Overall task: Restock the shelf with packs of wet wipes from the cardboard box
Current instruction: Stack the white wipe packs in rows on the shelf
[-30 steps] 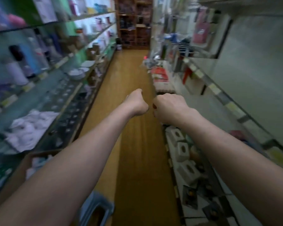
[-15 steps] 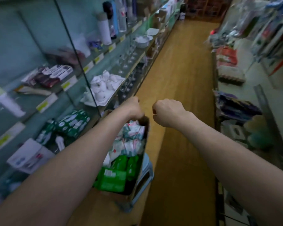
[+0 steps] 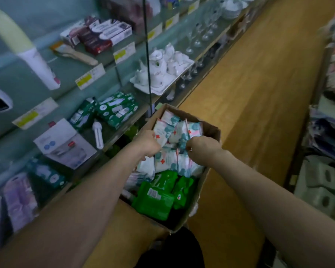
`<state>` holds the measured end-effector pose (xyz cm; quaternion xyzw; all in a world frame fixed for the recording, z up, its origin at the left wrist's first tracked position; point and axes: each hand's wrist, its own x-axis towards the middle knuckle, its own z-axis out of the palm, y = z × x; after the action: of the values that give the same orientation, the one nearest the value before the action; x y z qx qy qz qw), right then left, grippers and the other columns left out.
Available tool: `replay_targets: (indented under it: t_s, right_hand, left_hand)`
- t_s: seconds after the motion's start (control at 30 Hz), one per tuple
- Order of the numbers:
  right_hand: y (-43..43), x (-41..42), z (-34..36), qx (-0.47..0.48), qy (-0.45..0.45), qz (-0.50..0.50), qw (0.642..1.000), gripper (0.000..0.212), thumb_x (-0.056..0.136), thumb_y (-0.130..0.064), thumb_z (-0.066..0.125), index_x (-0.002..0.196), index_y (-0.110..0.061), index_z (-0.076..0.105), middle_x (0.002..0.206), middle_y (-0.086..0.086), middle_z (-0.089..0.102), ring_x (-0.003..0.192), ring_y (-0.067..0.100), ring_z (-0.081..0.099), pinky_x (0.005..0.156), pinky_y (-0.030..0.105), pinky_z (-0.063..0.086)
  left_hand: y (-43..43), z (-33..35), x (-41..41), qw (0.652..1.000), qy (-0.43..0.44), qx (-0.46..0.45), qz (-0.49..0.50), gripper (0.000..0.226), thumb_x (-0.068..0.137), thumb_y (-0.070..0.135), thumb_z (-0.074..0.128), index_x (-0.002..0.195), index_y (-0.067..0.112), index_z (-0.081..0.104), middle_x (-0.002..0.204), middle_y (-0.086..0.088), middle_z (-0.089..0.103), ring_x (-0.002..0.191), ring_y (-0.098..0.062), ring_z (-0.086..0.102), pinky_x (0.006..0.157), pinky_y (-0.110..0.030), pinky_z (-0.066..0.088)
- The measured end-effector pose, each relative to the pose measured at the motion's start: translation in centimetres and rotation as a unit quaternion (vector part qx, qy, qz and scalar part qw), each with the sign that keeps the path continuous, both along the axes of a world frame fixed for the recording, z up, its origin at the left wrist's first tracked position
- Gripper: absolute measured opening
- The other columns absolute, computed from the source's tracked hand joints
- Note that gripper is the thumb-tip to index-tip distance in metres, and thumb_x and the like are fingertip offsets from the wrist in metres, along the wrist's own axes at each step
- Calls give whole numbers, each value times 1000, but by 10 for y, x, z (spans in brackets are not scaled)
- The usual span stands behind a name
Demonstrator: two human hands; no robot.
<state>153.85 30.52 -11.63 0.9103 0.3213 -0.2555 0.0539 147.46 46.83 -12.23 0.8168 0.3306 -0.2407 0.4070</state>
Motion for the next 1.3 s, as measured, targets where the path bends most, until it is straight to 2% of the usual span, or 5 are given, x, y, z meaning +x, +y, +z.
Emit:
replay_targets:
  t_s: [0.53,0.73,0.93,1.13,1.3]
  right_hand:
    - [48,31,-140,81,200,-220,951,40,90,-20,59,125,-7,45,119,13,56,110,30,55,86,38,48]
    - [57,29,-149,111,300,-295,900,25,90,-19,60,70,-11,47,71,4,47,77,23,50,68,29,41]
    - [43,54,-123,254,462,-419,739,20,92,-17,63,107,-4,60,101,12,69,87,23,68,77,35,58]
    - [42,46,-120,49,149,-152,976,28,100,-29,43,112,-9,57,112,13,61,100,29,59,82,37,47]
    - [46,17,-132,-163,12,64,985,37,93,-13,49,129,-6,51,134,18,47,123,37,43,97,55,39]
  left_hand:
    - [13,-113,-4,953,76,-160,246,53,94,17,60,142,15,39,119,-10,52,96,-24,59,77,-35,51]
    - [12,-126,-1,938,71,-175,291,59,90,16,64,143,16,40,136,-11,47,106,-25,53,73,-34,53]
    - [16,-121,0,869,40,-285,402,57,89,20,68,139,12,42,138,-10,49,113,-27,55,82,-41,52]
    - [13,-122,-2,888,-57,-194,414,38,89,8,64,126,8,53,114,-14,64,83,-25,66,60,-33,56]
    - [14,-124,-9,908,-73,-99,400,42,88,10,66,127,11,51,122,-10,61,100,-28,64,59,-29,56]
